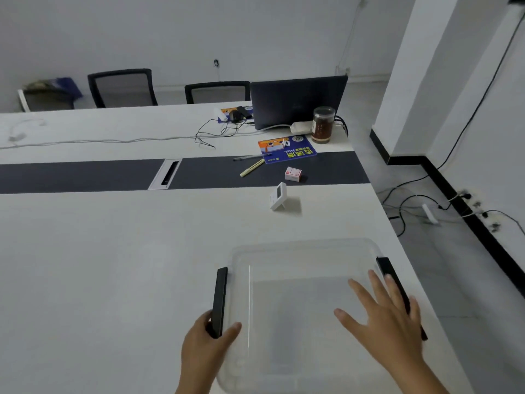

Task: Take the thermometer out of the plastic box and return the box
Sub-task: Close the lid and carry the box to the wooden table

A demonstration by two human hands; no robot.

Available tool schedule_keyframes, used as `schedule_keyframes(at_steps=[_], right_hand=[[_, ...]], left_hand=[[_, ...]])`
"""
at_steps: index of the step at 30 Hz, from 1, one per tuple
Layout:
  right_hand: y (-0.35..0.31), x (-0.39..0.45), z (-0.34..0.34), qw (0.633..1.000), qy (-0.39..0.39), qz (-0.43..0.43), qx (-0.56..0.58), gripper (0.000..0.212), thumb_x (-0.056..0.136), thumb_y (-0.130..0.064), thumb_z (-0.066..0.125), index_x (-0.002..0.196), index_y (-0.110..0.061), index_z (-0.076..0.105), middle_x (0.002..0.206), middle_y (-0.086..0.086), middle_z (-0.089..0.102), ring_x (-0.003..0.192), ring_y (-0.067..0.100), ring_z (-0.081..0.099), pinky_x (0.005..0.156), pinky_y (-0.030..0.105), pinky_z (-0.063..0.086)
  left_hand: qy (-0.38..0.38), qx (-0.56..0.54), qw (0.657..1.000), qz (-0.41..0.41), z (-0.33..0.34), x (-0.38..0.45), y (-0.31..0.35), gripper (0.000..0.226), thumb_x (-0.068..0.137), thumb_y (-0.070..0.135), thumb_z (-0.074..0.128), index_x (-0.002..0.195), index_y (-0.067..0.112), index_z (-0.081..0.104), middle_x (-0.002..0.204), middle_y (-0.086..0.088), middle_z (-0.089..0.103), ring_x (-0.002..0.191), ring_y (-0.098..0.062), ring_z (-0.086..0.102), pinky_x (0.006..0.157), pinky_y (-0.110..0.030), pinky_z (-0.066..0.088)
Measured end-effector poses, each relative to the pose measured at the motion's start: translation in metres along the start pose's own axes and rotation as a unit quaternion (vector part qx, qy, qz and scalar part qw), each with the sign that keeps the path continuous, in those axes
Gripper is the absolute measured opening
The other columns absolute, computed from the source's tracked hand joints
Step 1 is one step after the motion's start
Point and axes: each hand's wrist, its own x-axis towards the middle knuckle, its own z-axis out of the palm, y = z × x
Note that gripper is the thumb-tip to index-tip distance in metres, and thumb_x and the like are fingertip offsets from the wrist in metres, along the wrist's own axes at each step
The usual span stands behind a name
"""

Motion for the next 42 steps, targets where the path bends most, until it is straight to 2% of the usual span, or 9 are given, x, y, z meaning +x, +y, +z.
schedule_keyframes(at_steps=[3, 7, 13, 17, 21, 25, 29, 34, 42], right_hand=[[-0.005, -0.003, -0.002, 1.000, 0.011, 0.008, 0.004, 0.100, 0.042, -0.078, -0.003, 0.134, -0.046, 0.021, 0.155, -0.005, 0.002, 0.142, 0.023, -0.004, 0.114, 0.046, 0.006], [-0.007, -0.005, -0.002, 1.000, -0.005, 0.013, 0.010, 0.114, 0.034, -0.089, -0.012, 0.133, -0.046, 0.023, 0.155, -0.004, 0.007, 0.142, 0.025, -0.001, 0.113, 0.047, 0.008], [-0.009, -0.004, -0.005, 1.000, -0.028, 0.009, -0.008, 0.067, 0.075, -0.070, 0.032, 0.135, -0.044, 0.018, 0.155, -0.006, 0.008, 0.141, 0.024, -0.008, 0.114, 0.047, 0.006], [-0.009, -0.001, -0.005, 1.000, -0.009, 0.012, -0.009, 0.098, 0.046, -0.084, -0.002, 0.134, -0.046, 0.018, 0.154, -0.008, 0.011, 0.142, 0.024, -0.006, 0.114, 0.048, 0.008], [-0.012, -0.004, -0.004, 0.999, -0.023, 0.033, -0.021, 0.124, 0.024, -0.087, -0.026, 0.134, -0.047, 0.016, 0.154, -0.009, 0.010, 0.142, 0.023, -0.006, 0.114, 0.048, 0.008], [-0.014, -0.007, -0.009, 0.999, -0.031, 0.021, 0.017, 0.069, 0.074, -0.072, 0.031, 0.135, -0.043, 0.019, 0.155, -0.006, 0.008, 0.142, 0.022, -0.006, 0.114, 0.045, 0.008], [0.003, -0.011, -0.015, 0.989, 0.000, 0.032, 0.142, 0.073, 0.079, -0.039, 0.059, 0.139, -0.027, 0.019, 0.154, 0.005, 0.010, 0.140, 0.024, 0.009, 0.112, 0.044, 0.017], [0.027, -0.017, -0.013, 0.946, -0.020, 0.097, 0.309, 0.078, 0.078, -0.020, 0.064, 0.140, -0.020, 0.016, 0.149, 0.005, 0.028, 0.134, 0.026, 0.029, 0.108, 0.039, 0.027], [0.014, 0.004, -0.008, 0.935, -0.049, -0.018, 0.350, 0.072, 0.075, -0.011, 0.067, 0.136, -0.020, 0.030, 0.140, 0.011, 0.043, 0.125, 0.031, 0.041, 0.105, 0.042, 0.032]], left_hand=[[0.033, 0.026, 0.998, 0.042, 0.008, -0.006, 0.006, 0.022, 0.075, 0.017, 0.067, 0.080, 0.018, 0.046, 0.072, 0.004, 0.052, 0.072, -0.021, 0.050, 0.055, -0.025, 0.036], [0.048, 0.073, 0.994, 0.067, 0.015, -0.010, 0.004, 0.044, 0.075, 0.027, 0.066, 0.108, 0.013, 0.043, 0.090, -0.001, 0.050, 0.080, -0.021, 0.047, 0.066, -0.028, 0.034], [0.058, 0.089, 0.991, 0.084, 0.012, -0.009, 0.003, 0.034, 0.074, 0.029, 0.067, 0.093, 0.018, 0.041, 0.073, 0.003, 0.049, 0.073, -0.022, 0.048, 0.053, -0.024, 0.031], [0.050, 0.091, 0.990, 0.099, 0.011, -0.007, 0.002, 0.034, 0.075, 0.028, 0.066, 0.096, 0.020, 0.041, 0.074, 0.004, 0.053, 0.076, -0.024, 0.051, 0.063, -0.027, 0.040], [0.055, 0.104, 0.987, 0.107, 0.010, -0.008, 0.003, 0.064, 0.077, 0.029, 0.065, 0.131, 0.010, 0.036, 0.109, -0.001, 0.063, 0.101, -0.024, 0.057, 0.081, -0.028, 0.042], [0.015, 0.082, 0.991, 0.109, 0.006, -0.003, 0.003, 0.054, 0.077, 0.026, 0.065, 0.123, 0.013, 0.041, 0.074, 0.020, 0.044, 0.077, -0.015, 0.048, 0.061, -0.021, 0.034], [0.000, 0.028, 0.995, 0.096, 0.005, 0.001, 0.000, 0.055, 0.076, 0.021, 0.066, 0.124, 0.014, 0.041, 0.084, 0.008, 0.052, 0.080, -0.016, 0.049, 0.056, -0.011, 0.032], [-0.004, 0.009, 0.996, 0.088, 0.006, 0.003, -0.003, 0.047, 0.076, 0.018, 0.066, 0.118, 0.014, 0.047, 0.077, 0.017, 0.051, 0.069, -0.002, 0.050, 0.056, -0.013, 0.034], [0.151, -0.073, 0.986, 0.013, -0.003, -0.044, -0.023, 0.044, 0.072, 0.018, 0.070, 0.113, 0.016, 0.054, 0.081, 0.010, 0.060, 0.075, -0.006, 0.055, 0.061, -0.019, 0.040]])
